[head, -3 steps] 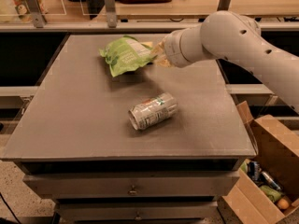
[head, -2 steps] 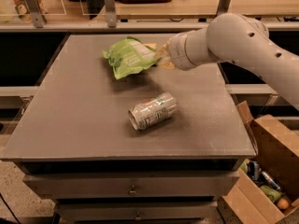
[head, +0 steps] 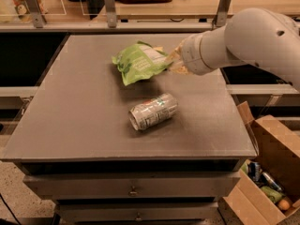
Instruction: Move green rice chip bag near 7up can
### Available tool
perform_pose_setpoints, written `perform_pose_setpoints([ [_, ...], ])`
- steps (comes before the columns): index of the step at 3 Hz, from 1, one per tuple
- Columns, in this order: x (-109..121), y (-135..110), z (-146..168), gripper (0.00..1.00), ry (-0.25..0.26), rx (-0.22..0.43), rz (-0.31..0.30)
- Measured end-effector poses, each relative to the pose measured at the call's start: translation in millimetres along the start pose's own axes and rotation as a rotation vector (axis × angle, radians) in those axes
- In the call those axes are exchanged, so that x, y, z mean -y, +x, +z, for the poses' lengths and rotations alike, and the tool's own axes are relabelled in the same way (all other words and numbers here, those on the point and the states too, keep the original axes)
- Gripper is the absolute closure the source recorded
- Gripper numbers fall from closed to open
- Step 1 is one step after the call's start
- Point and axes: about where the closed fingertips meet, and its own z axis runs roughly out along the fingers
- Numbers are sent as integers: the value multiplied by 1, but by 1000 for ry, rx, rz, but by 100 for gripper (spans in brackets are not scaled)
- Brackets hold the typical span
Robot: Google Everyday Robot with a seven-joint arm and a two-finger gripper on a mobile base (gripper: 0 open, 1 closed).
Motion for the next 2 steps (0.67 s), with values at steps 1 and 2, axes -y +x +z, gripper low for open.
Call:
perform_pose_setpoints([
  [1,-2,3,-16,100,-40,-8,-8],
  [2,-5,-3,-23,100,-52,-6,-6],
])
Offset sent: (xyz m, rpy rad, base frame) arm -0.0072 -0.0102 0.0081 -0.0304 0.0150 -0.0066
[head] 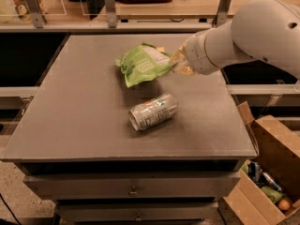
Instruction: Move green rice chip bag near 7up can
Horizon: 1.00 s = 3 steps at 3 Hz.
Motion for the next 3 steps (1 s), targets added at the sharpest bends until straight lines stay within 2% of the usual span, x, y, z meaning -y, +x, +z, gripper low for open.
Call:
perform_pose_setpoints([
  [1,-6,-8,-8,100,-12,3,4],
  [2,-11,-13,-11,84,-25,13,3],
  [3,-15,-16,-11,61,-38,21,1],
])
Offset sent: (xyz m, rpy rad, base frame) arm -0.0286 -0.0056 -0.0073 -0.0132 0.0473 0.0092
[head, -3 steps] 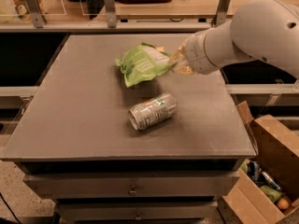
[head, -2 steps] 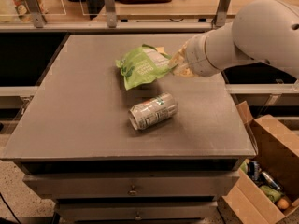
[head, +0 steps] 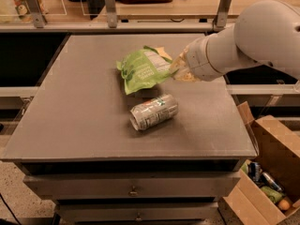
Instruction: Move green rice chip bag near 7up can
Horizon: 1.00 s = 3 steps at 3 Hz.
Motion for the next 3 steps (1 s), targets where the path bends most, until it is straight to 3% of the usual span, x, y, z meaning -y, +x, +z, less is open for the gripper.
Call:
perform_pose_setpoints([
  [2,-3,0,2,15,-15,2,-7],
  [3,-2,-2,2,0,-15,4,-10],
])
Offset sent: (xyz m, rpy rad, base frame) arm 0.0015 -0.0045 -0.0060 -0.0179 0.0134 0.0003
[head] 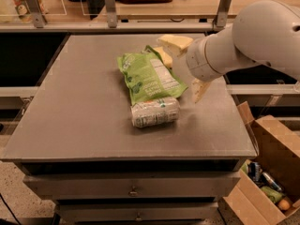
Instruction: Move green rice chip bag near 7up can
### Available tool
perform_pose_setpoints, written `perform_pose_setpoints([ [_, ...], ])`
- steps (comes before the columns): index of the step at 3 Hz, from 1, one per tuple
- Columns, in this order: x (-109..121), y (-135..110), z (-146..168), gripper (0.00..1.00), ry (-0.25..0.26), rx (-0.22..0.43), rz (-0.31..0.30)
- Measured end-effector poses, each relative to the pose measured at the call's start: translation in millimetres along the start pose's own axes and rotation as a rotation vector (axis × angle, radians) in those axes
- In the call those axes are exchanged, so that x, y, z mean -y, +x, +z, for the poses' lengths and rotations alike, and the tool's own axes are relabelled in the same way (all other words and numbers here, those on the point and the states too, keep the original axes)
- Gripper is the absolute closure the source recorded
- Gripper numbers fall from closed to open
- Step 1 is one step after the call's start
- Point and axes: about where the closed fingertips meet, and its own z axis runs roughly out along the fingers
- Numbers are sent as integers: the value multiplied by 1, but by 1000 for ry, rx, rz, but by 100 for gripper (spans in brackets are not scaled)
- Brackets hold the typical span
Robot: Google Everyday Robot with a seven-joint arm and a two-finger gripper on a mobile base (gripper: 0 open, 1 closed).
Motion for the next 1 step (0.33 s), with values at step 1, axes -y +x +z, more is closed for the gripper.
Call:
perform_pose_setpoints([
  [1,0,0,0,0,0,0,0],
])
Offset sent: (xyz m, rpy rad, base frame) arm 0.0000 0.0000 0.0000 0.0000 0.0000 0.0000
